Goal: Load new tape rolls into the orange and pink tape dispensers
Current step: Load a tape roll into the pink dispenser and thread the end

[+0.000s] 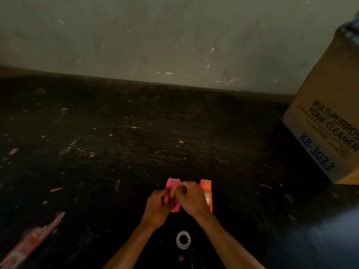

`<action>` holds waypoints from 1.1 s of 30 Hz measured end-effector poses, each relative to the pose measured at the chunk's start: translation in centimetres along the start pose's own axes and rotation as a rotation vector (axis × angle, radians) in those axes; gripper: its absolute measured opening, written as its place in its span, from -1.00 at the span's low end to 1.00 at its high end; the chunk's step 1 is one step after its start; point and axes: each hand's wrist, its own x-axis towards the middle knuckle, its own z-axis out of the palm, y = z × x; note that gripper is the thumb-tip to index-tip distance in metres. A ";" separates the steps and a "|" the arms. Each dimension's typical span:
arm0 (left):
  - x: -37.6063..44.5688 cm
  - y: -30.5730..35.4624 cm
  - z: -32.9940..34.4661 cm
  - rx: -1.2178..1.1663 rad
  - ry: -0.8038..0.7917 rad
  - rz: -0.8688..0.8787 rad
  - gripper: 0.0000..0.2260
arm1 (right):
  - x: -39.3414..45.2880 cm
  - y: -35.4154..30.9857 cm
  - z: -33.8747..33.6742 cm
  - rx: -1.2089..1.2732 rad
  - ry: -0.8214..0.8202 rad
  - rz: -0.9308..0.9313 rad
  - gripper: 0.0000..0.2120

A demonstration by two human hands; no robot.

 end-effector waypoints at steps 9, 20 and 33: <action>0.7 -1.7 -0.7 0.051 -0.017 0.080 -0.77 | -0.2 -1.6 3.4 -0.121 0.205 0.176 -0.78; -1.2 0.5 -1.5 -0.378 -0.088 -0.077 -0.81 | -7.9 -3.6 -0.5 0.291 0.401 0.022 -0.92; -4.9 -1.1 -0.7 -0.826 -0.291 -0.313 -0.84 | -15.4 3.4 -0.1 -0.151 0.250 0.179 -0.86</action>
